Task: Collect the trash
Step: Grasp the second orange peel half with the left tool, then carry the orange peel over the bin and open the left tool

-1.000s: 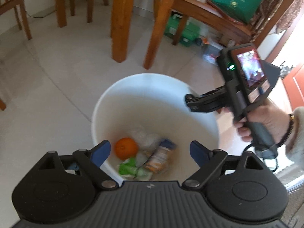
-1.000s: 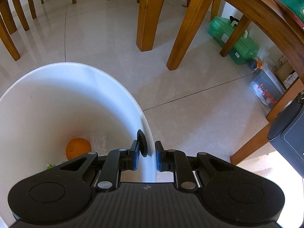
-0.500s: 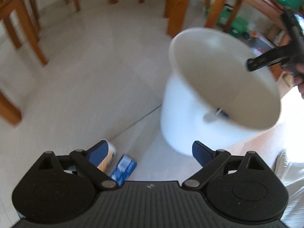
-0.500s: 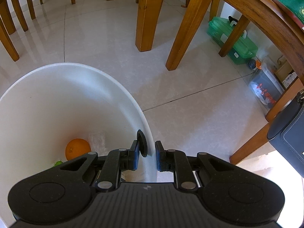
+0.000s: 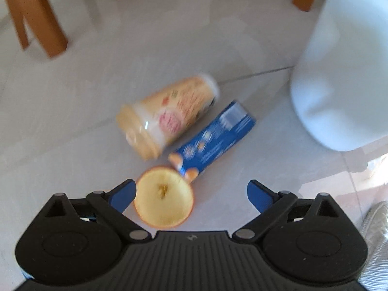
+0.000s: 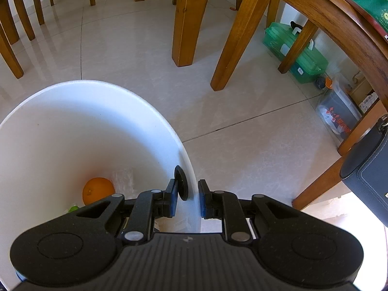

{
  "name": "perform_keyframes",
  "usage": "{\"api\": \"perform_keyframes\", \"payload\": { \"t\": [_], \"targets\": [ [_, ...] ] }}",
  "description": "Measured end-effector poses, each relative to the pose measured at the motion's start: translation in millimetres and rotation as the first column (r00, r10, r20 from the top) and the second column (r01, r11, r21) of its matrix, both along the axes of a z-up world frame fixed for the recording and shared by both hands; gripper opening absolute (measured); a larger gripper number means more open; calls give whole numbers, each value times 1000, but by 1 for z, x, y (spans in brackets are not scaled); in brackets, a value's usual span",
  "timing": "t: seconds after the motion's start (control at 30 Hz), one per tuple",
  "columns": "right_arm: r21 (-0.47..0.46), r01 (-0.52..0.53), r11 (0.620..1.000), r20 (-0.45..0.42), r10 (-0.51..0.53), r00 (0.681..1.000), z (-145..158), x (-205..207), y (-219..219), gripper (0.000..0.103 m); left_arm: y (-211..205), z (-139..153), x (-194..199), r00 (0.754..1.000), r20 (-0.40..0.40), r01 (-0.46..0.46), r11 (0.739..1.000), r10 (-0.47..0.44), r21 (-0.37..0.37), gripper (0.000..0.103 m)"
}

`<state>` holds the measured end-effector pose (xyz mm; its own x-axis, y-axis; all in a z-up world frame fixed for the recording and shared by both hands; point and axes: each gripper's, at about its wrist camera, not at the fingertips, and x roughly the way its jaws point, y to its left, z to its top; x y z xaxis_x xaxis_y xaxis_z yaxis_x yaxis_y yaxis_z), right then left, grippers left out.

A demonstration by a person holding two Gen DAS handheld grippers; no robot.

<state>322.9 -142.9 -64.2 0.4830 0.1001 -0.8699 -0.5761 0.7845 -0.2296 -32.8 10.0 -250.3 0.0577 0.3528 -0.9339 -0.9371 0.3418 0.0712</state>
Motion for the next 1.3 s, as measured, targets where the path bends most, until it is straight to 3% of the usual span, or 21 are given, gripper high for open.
{"api": "perform_keyframes", "payload": {
  "t": [0.17, 0.6, 0.9, 1.13, 1.3],
  "targets": [
    [0, 0, 1000, 0, 0, 1000, 0, 0, 0, 21, -3, -27, -14, 999, 11, -54, 999, 54, -6, 98],
    [0, -2, 1000, 3, 2, 1000, 1, 2, -2, 21, 14, -65, -22, 986, -70, -151, 989, 150, -1, 97],
    [-1, -2, 1000, 5, 2, 1000, 1, 2, -2, 21, 14, -63, -14, 987, -70, -147, 989, 147, 7, 75],
    [-2, -2, 1000, 5, 2, 1000, 1, 1, -2, 21, 16, -55, -16, 986, -64, -155, 988, 154, -15, 67],
    [1, 0, 1000, 2, 0, 1000, 0, 2, -2, 21, 14, -45, -7, 991, -99, -96, 994, 89, -60, 65]
  ]
}}
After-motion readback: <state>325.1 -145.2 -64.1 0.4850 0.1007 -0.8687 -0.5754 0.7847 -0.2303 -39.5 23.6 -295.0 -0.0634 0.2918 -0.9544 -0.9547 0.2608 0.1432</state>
